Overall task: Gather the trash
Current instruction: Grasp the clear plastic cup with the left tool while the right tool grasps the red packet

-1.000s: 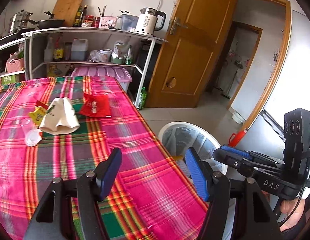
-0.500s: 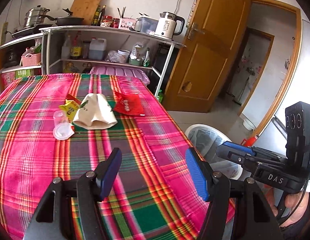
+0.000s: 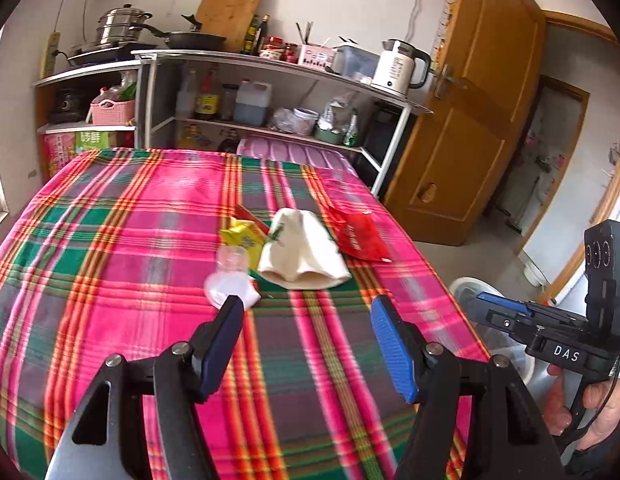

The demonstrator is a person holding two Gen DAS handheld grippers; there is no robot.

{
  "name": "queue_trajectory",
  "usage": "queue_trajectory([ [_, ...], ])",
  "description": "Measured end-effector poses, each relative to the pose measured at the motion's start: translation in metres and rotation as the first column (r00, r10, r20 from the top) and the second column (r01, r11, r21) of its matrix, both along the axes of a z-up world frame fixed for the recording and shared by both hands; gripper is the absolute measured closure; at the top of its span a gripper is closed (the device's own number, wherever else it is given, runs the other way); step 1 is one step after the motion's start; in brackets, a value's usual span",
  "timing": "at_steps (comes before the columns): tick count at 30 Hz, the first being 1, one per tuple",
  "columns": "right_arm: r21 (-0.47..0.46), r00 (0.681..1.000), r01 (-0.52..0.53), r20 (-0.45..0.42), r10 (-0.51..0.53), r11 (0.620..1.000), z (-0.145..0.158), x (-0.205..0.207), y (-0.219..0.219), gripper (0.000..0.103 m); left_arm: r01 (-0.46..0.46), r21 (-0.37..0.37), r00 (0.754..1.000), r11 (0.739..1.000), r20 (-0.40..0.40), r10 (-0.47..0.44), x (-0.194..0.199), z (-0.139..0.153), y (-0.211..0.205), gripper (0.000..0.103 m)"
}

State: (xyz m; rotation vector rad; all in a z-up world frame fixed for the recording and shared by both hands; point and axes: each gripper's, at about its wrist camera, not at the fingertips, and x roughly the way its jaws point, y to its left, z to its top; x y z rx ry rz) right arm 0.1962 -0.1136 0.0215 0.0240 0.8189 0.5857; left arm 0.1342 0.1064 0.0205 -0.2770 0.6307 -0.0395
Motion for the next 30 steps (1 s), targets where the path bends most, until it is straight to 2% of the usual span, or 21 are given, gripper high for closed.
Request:
queue_trajectory([
  [14,-0.077,0.999,0.024,-0.037,-0.026,0.997,-0.023,0.084,0.034,0.07,-0.059,0.009,0.995,0.998,-0.076,0.06,0.05,-0.026,0.037,0.035],
  [18,-0.068,0.998,0.043,-0.041,-0.046,0.997,-0.023,0.105,0.038,0.055,-0.061,0.003,0.994,0.998,-0.086,0.061,0.057,-0.03,0.04,0.035],
  [23,-0.072,1.0,0.018,-0.017,-0.019,0.997,-0.018,0.121,0.057,0.055,-0.063,-0.011,0.994,0.998,-0.094,0.061,0.061,-0.034,0.044,0.035],
  [30,-0.112,0.999,-0.013,-0.031,0.009,0.994,-0.025,0.144,0.088,0.055,-0.062,-0.025,0.994,0.998,-0.095,0.059,0.064,-0.035,0.045,0.036],
])
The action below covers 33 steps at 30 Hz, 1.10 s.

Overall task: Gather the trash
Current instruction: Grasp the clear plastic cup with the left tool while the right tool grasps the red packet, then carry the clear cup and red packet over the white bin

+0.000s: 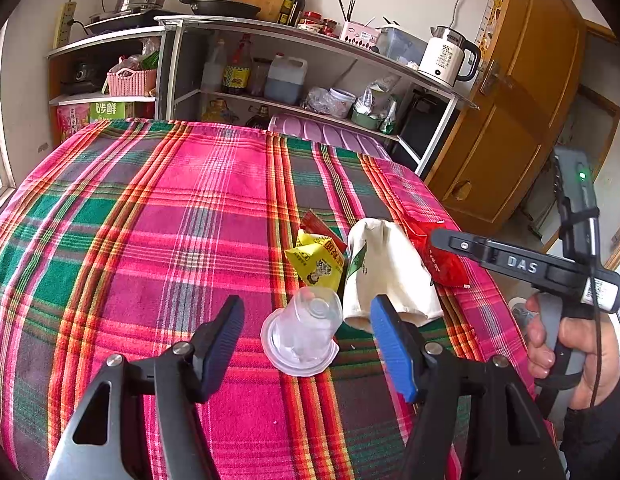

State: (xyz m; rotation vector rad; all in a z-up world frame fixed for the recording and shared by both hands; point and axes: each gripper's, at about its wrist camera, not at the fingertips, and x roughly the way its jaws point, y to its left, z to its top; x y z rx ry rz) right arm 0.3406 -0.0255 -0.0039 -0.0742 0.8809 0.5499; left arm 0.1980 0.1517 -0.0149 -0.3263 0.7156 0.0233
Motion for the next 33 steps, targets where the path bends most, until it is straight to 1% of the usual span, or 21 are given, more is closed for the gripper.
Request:
queue_trajectory([
  [2,-0.017,1.0,-0.005,-0.005,0.005,1.0,-0.004,0.005,0.007,0.056,0.001,-0.004,1.0,1.0,-0.002,-0.001,0.001,-0.001,0.0,0.037],
  [4,-0.037,1.0,-0.006,-0.019,0.006,0.999,-0.011,0.011,0.012,0.063,0.0,-0.007,1.0,1.0,-0.008,0.0,0.003,-0.001,0.002,0.04],
  [6,-0.056,1.0,-0.007,-0.03,0.006,0.998,-0.016,0.014,0.016,0.068,0.002,-0.011,1.0,1.0,-0.016,-0.003,0.006,-0.003,0.002,0.043],
  [9,-0.07,1.0,-0.018,-0.019,0.016,0.997,-0.017,0.012,0.019,0.077,0.01,-0.014,1.0,1.0,-0.028,-0.011,0.009,-0.005,0.001,0.051],
  [11,-0.088,1.0,-0.018,-0.006,0.017,0.996,-0.016,0.008,0.02,0.084,0.014,-0.011,0.999,1.0,-0.039,-0.015,0.011,-0.006,-0.001,0.059],
  [12,-0.096,1.0,-0.02,-0.001,0.02,0.995,-0.015,0.006,0.02,0.089,0.017,-0.01,0.999,1.0,-0.045,-0.017,0.012,-0.006,-0.002,0.062],
  [14,-0.098,1.0,-0.024,0.002,0.024,0.995,-0.015,0.003,0.019,0.094,0.021,-0.011,0.999,1.0,-0.05,-0.022,0.013,-0.007,-0.003,0.07],
  [16,-0.093,1.0,-0.025,0.0,0.025,0.995,-0.014,0.0,0.016,0.095,0.022,-0.007,0.998,1.0,-0.051,-0.022,0.013,-0.006,-0.004,0.073],
  [23,-0.064,1.0,-0.026,-0.001,0.026,0.998,-0.008,-0.02,0.003,0.096,0.015,0.017,1.0,1.0,-0.028,-0.014,0.006,-0.001,-0.007,0.074],
  [33,-0.004,1.0,-0.016,0.026,0.016,1.0,0.011,-0.07,-0.033,0.096,0.046,0.02,0.999,0.999,0.008,-0.047,-0.025,0.018,-0.028,0.074],
])
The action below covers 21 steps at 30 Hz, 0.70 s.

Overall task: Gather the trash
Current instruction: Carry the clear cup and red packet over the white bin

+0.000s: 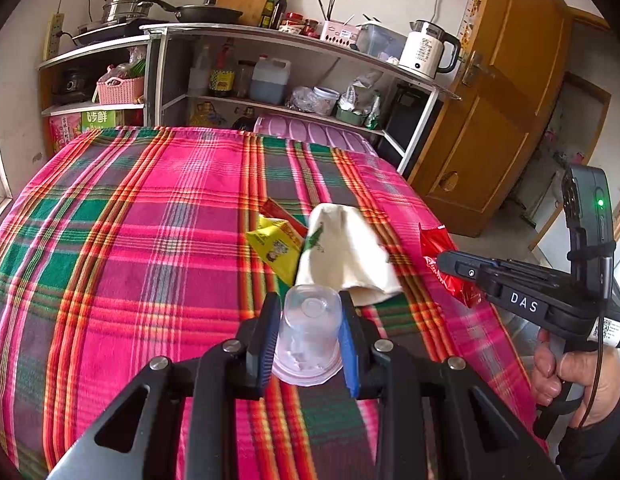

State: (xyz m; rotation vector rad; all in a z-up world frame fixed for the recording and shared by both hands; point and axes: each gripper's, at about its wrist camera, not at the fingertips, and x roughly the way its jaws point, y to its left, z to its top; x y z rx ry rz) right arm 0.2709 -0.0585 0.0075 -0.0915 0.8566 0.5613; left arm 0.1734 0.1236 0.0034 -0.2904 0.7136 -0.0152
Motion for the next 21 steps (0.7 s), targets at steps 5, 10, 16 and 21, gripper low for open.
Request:
queue_trajectory([
  [5,0.034,1.0,0.016,0.019,-0.016,0.999,0.011,-0.032,-0.026,0.096,0.04,-0.003,0.999,0.999,0.025,-0.04,-0.017,0.011,-0.022,0.074],
  [10,0.066,0.998,0.047,0.027,-0.048,0.997,0.018,-0.063,-0.055,0.096,0.09,-0.006,0.995,0.996,0.042,-0.09,-0.031,0.018,-0.049,0.074],
  [16,0.067,0.995,0.091,0.027,-0.093,0.994,0.018,-0.088,-0.087,0.096,0.162,-0.003,0.986,0.987,0.047,-0.161,-0.042,0.021,-0.088,0.074],
  [21,0.078,0.99,0.136,0.012,-0.138,0.988,0.014,-0.099,-0.115,0.096,0.207,0.002,0.977,0.978,0.052,-0.207,-0.044,0.024,-0.112,0.074],
])
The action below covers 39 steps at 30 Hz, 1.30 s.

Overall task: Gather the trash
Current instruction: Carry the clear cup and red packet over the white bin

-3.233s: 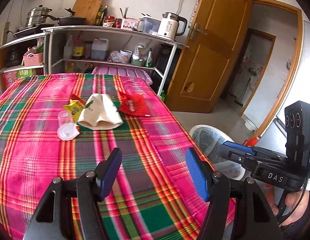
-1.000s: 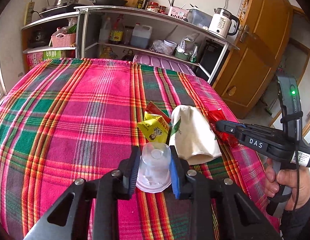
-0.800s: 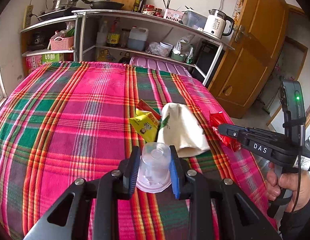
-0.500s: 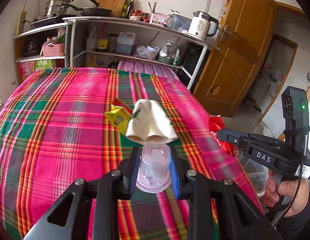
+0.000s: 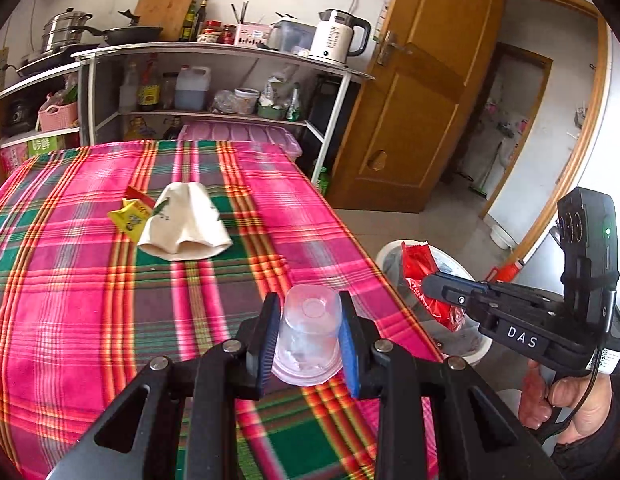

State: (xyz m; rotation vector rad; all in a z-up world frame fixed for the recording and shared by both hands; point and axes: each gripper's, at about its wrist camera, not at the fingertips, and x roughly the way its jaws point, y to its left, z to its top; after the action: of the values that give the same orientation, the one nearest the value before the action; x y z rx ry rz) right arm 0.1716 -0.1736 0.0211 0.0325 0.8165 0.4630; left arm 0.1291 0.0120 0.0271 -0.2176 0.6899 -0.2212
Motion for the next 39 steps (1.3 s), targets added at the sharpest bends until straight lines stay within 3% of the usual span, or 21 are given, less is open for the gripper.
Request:
queue_trajectory([
  [20,0.031,0.988,0.155,-0.028,-0.154,0.987,-0.01,-0.007,-0.082,0.096,0.144,-0.01,0.989,0.99,0.016,-0.144,0.029,0.007,-0.07,0.074],
  [39,0.056,0.962,0.263,-0.097,-0.257,0.963,-0.036,0.006,-0.146,0.096,0.268,-0.022,0.962,0.963,-0.045,-0.268,0.072,-0.013,-0.146,0.073],
])
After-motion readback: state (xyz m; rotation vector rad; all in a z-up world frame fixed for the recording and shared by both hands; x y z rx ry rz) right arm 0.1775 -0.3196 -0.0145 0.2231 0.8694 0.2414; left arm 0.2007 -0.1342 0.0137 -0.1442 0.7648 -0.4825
